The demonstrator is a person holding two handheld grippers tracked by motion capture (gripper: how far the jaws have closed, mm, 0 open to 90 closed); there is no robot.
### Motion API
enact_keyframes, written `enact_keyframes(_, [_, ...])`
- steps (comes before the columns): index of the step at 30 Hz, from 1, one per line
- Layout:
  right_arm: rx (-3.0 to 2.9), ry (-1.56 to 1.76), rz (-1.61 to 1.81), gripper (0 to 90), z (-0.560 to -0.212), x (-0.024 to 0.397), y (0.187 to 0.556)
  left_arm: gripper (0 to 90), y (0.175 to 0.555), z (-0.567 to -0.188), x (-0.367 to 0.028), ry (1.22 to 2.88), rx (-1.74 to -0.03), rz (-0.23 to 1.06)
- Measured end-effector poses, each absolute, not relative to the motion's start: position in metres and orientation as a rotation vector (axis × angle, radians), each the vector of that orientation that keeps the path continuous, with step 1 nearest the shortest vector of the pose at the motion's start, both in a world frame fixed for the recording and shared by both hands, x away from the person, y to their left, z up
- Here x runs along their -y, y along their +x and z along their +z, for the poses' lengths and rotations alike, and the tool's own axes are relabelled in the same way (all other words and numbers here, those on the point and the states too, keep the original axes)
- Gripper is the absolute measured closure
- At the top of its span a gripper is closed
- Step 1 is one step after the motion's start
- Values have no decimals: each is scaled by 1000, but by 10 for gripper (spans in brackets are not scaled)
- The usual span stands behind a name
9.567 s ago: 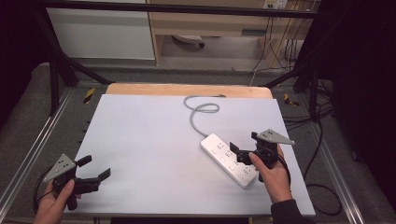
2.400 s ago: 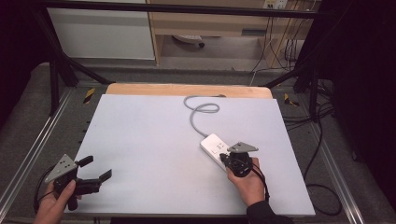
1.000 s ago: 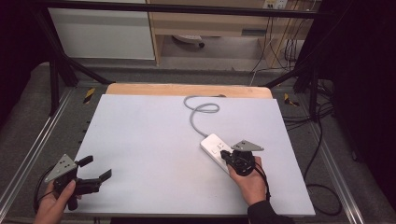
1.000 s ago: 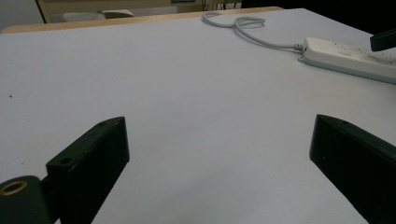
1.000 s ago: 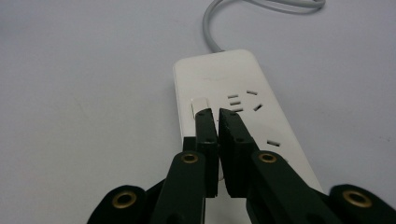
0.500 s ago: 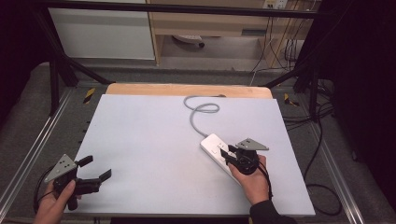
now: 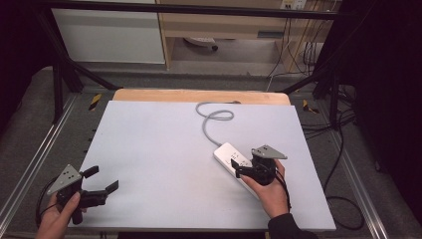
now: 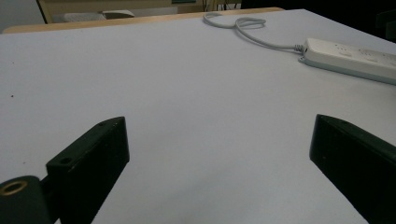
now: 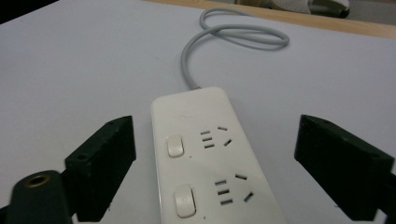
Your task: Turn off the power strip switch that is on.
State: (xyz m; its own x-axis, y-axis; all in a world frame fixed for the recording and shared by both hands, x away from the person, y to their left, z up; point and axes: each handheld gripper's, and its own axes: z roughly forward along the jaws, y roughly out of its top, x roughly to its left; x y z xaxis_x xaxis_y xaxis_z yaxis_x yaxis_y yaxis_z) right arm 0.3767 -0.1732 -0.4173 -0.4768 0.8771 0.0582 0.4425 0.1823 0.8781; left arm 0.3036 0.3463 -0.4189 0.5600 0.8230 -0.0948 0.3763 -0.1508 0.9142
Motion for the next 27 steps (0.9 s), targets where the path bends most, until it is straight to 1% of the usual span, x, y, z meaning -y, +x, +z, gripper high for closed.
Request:
enact_keyframes(3, [-1995, 1209, 1230, 62, -418, 172, 377, 47, 304, -419, -346, 1755, -996, 536])
enact_keyframes(11, [-1979, 1184, 1262, 31, -408, 176, 375, 47, 304, -419, -347, 1755, -996, 536])
enact_keyframes(17, [-1943, 1190, 1283, 27, -398, 189, 370, 47, 303, -419, -347, 1755, -996, 536])
enact_keyframes(27, [-1882, 1200, 1286, 48, -391, 212, 364, 47, 303, -419, -347, 1754, -997, 536])
